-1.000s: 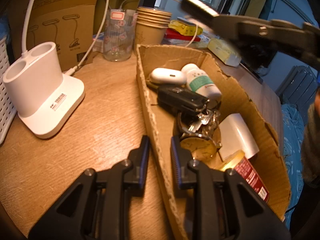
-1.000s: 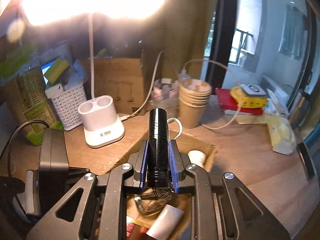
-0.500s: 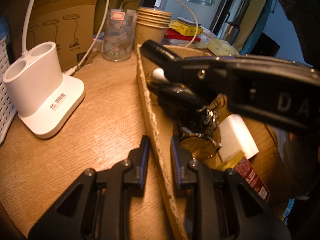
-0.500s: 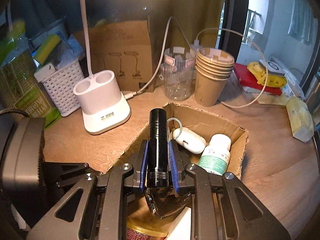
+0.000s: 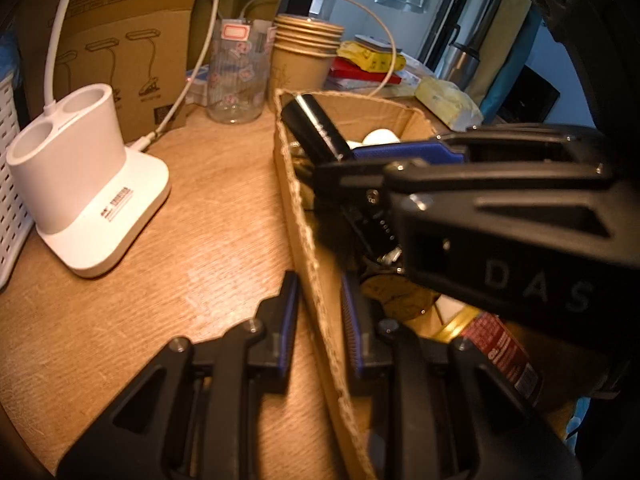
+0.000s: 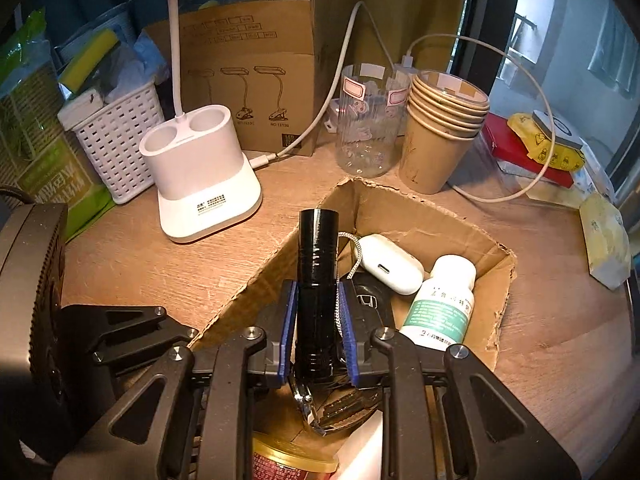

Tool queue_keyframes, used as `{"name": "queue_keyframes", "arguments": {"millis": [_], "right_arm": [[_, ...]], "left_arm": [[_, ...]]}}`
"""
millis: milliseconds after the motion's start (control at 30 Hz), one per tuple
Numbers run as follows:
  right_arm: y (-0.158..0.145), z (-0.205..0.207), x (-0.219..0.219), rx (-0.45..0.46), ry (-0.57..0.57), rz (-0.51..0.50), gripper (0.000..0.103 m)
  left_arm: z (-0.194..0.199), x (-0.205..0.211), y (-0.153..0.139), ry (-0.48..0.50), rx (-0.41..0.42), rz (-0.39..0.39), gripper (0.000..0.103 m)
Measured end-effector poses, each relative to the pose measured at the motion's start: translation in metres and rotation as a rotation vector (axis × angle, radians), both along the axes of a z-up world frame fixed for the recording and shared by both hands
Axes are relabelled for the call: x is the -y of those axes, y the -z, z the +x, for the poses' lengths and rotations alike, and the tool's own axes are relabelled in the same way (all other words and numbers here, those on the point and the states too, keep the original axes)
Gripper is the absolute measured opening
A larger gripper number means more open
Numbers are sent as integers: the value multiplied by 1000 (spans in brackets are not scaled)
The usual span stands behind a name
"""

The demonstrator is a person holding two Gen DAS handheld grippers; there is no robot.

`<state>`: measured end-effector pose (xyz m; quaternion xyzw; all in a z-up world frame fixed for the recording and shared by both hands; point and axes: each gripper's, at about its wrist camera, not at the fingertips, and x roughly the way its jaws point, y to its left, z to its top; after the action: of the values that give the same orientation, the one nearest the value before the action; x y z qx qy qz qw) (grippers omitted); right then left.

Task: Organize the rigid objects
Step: 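Lift the black flashlight over the box wall and lower it inside, then open the right gripper and withdraw it from the box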

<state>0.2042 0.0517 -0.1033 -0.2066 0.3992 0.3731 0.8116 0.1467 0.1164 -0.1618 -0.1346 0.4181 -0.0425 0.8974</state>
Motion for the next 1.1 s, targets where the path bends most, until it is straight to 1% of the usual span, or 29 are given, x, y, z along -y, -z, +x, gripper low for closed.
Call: {"name": "queue_keyframes", "arguments": {"millis": [167,267,333,400,500,900,1100], "right_arm": [[6,0,-5,-5,-4,-47,22],[7,1,-4,-13,-2,-43,24],[7,2,-3,-22,-2,-42,31],[7,2,-3,-22,0,-40,34],[6,1,-2,-17,1,-40,35],[-11,-9,19,6,28,67,40],[-18,-15,39,12,84,109,41]], "left_arm": [[0,0,0,0,0,0,23],[0,1,0,0,0,0,23],[0,0,0,0,0,0,23],[0,1,0,0,0,0,23],[0,1,1,0,0,0,23],[0,1,1,0,0,1,23],[1,1,1,-1,0,3,23]]}}
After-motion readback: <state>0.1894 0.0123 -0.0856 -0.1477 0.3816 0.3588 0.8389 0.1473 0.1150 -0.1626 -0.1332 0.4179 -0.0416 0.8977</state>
